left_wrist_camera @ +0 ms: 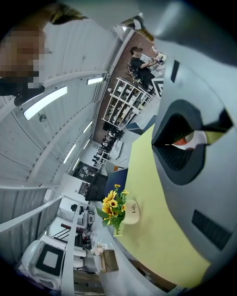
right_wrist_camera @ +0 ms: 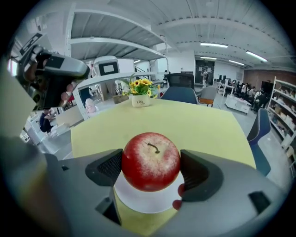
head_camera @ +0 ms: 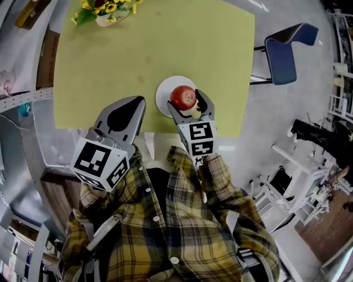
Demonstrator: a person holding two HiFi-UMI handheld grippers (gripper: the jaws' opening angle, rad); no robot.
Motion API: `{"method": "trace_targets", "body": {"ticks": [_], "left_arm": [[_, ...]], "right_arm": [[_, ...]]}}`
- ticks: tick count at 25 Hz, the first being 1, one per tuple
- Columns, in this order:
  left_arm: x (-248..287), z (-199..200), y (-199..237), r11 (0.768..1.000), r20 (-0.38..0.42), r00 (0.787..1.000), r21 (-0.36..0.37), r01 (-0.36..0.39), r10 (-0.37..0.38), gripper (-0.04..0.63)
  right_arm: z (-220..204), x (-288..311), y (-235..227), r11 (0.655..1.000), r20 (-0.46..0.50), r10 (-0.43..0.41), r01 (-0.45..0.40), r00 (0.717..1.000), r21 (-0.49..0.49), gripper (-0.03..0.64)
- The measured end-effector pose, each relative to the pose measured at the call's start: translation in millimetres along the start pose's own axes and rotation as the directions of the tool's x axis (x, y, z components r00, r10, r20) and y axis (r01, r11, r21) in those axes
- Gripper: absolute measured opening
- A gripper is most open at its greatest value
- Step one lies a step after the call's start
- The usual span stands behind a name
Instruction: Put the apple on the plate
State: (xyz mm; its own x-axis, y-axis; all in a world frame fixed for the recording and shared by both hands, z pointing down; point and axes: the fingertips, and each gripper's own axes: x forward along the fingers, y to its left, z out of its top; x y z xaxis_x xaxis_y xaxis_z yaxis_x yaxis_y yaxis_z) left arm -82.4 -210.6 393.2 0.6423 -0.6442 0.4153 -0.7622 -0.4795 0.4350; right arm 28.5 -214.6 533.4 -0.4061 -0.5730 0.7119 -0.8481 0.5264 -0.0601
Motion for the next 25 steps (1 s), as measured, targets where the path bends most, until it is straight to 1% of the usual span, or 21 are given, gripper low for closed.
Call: {"method": "trace_targets", "body": {"ticks": [7,15,18,21,25], "left_arm": [[-0.8,-10.4,8.3,1.000,-0.018,1.000,-0.020,-0.016,0.016,0.008],[0.8,-12.5,2.1,1.000,-0.023,1.000,-0.024,-0.003,0.003,0.008],[1.6,-12.3,1.4,1.000,-0.021,1.000,-0.027,0.001,-0.001,0.008],[3.0,-13.3,-1.4,1.000,-0.023,1.000,-0.023,0.004,-0.005,0.009],[4.3,-13.2,-4.2,1.000,-0.022,1.000,-0.022,0.010,-0.011,0.008]], "right_arm": [[-16.2,20.2,0.9,0.997,-0.040,-0.039,0.036,0.998,-0.071,0.371],[-20.0,22.7,3.3,0.993,-0.051,-0.044,0.038,0.998,-0.115,0.371],[-22.2,20.9,5.2,0.983,-0.090,-0.060,0.044,0.994,-0.178,0.371],[-24.9,19.7,9.1,0.972,-0.101,-0.076,0.051,0.992,-0.231,0.371],[-25.7,17.6,7.6,0.979,-0.096,-0.082,0.063,0.992,-0.194,0.371]]}}
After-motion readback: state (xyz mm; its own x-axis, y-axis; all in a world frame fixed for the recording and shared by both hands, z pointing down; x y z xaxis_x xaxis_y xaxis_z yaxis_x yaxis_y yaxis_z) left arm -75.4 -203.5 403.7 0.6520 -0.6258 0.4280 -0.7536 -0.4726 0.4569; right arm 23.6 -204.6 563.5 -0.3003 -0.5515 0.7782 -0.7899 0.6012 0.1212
